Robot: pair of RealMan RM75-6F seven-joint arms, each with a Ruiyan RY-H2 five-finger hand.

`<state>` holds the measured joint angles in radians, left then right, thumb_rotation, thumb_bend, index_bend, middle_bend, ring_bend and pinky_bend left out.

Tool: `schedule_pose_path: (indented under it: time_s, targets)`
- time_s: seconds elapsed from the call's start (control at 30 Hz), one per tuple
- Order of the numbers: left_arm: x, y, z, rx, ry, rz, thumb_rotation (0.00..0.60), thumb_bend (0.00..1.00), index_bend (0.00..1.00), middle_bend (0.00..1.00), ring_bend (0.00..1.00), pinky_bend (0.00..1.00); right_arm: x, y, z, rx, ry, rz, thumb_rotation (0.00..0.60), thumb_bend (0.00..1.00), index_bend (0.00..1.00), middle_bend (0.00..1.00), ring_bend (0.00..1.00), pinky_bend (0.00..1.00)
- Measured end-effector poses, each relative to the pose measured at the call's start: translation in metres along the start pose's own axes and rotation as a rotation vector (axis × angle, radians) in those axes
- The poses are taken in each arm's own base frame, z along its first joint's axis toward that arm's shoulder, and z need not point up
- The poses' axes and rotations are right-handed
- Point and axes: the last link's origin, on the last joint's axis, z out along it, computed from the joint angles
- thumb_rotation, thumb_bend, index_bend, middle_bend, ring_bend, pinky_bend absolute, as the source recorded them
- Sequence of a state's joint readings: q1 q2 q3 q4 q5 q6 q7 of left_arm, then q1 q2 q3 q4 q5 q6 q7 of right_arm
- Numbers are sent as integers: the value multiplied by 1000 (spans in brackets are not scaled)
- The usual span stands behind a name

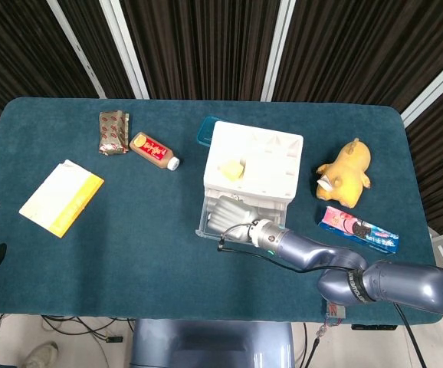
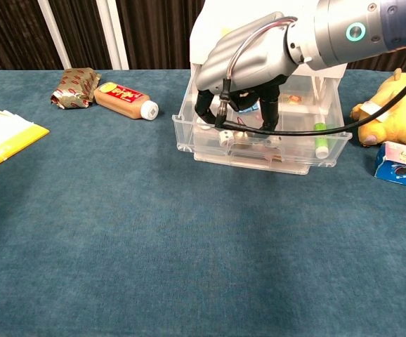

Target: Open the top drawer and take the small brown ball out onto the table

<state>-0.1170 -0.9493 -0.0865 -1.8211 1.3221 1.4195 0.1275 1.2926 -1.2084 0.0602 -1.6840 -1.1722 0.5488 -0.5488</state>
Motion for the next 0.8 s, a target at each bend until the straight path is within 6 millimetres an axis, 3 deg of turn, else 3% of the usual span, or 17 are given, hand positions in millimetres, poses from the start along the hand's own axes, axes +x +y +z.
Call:
schedule_pose_path:
  time_s: [0.8]
  targets:
    - [0,0,0,2,-3,0,600,378,95,0,0,0,-1,1,4,-7,-6,-6,600,267,524,993,1000,1000]
